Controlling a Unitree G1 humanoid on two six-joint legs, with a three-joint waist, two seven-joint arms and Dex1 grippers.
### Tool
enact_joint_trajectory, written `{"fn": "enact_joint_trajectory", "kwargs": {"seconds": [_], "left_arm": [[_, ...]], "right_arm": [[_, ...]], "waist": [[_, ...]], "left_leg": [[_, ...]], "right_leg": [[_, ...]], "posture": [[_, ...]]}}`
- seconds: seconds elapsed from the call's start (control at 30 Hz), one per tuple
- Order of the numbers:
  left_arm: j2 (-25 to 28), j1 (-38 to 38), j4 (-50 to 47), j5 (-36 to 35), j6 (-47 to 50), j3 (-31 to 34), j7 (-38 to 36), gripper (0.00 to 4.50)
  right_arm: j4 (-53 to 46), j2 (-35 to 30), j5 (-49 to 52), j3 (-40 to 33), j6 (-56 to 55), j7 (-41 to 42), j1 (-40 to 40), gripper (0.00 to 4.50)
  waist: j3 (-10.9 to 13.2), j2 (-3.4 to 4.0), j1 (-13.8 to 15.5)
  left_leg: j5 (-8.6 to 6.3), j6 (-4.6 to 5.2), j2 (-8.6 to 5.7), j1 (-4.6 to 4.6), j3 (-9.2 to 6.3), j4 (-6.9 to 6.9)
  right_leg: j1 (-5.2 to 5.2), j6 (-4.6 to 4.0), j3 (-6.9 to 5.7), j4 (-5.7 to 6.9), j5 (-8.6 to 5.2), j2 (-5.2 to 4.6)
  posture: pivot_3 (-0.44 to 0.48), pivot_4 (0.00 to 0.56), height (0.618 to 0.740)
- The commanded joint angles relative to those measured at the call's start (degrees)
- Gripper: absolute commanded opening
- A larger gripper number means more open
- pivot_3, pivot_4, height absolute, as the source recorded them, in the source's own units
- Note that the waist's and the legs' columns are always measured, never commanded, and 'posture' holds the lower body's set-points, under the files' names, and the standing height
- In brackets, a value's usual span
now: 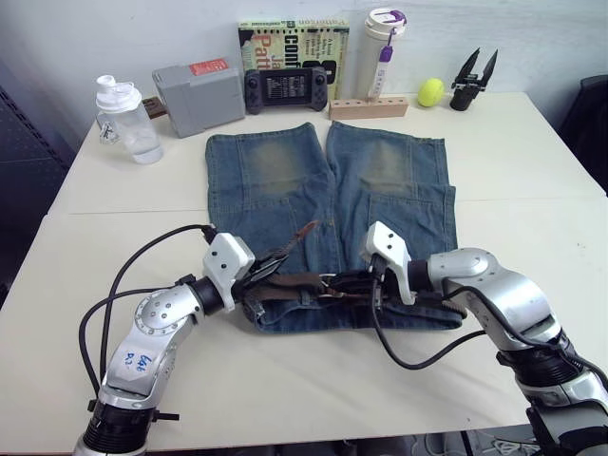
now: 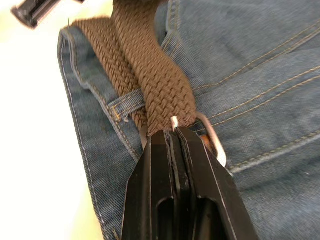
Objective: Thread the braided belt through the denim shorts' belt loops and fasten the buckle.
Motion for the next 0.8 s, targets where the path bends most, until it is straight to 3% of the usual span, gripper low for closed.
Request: {"fn": "enact_joint_trajectory", "kwargs": {"seconds": [0.03,0.47,0.8], "left_arm": [[0.3,0.1,-3.0,0.3,-1.0,0.7,0.6,0.00],[0.3,0.0,-3.2,0.4,-1.1,0.6,1.1,0.00],[0.5,-0.1,-3.0,0.2,-1.2,0.6,1.1,0.00]], "right_arm": [[0.9,0.8,-1.8,1.4,-2.0,0.1,-0.4,0.05],[5.6,2.8,-5.1,4.0,-3.4,1.7,-3.5,0.05],[0.6,-0.2,0.9,-2.7,1.7,4.6,-6.1,0.05]], "waist": [[0.0,0.00,0.0],[0.0,0.00,-0.2],[0.0,0.00,0.0]], "left_leg": [[0.00,0.00,0.00,0.00,0.01,0.00],[0.00,0.00,0.02,0.03,0.00,0.00],[0.00,0.00,0.01,0.00,-0.05,0.01]], "right_leg": [[0.00,0.00,0.00,0.00,0.00,0.00],[0.00,0.00,0.01,0.02,0.00,0.01],[0.00,0.00,0.01,0.00,0.00,-0.01]], "posture": [[0.000,0.150,0.731],[0.000,0.150,0.731],[0.000,0.150,0.731]]}}
